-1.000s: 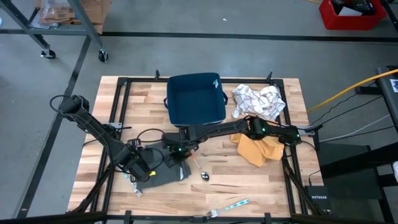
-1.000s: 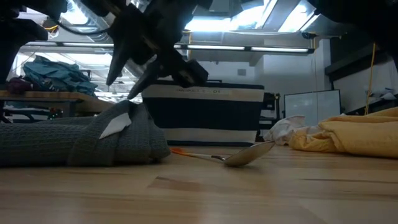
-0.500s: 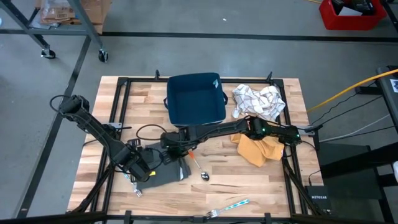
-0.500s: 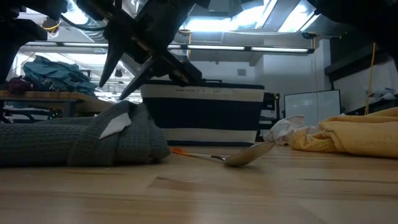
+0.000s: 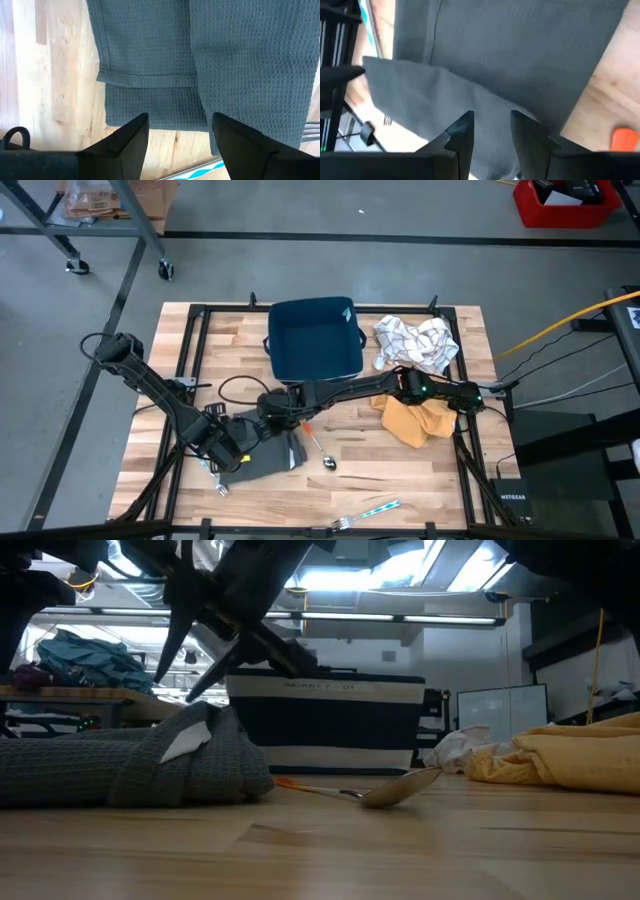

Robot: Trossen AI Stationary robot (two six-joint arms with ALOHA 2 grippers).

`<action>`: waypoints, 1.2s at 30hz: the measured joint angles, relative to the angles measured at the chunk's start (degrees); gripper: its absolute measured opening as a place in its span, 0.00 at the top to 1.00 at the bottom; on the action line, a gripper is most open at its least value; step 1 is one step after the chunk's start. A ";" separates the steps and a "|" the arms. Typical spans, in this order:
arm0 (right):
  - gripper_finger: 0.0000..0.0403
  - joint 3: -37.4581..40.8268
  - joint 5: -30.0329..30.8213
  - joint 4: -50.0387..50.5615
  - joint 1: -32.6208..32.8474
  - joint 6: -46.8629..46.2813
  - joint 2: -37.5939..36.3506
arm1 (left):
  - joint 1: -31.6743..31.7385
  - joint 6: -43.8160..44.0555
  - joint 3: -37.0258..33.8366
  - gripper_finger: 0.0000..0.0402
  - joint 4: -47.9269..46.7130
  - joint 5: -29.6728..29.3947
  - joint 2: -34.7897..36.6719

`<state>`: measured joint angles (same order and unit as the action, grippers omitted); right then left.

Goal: Fold towel
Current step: Fold the gray towel

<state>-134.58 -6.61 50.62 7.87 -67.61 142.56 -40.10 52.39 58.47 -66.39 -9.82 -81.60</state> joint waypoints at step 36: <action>0.27 0.02 -0.44 2.20 -1.13 9.61 0.02 | 0.02 -0.29 0.01 0.47 0.87 -0.18 0.00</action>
<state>-134.56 -7.05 52.82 6.74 -58.00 142.58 -40.07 52.10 58.48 -65.52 -10.00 -81.60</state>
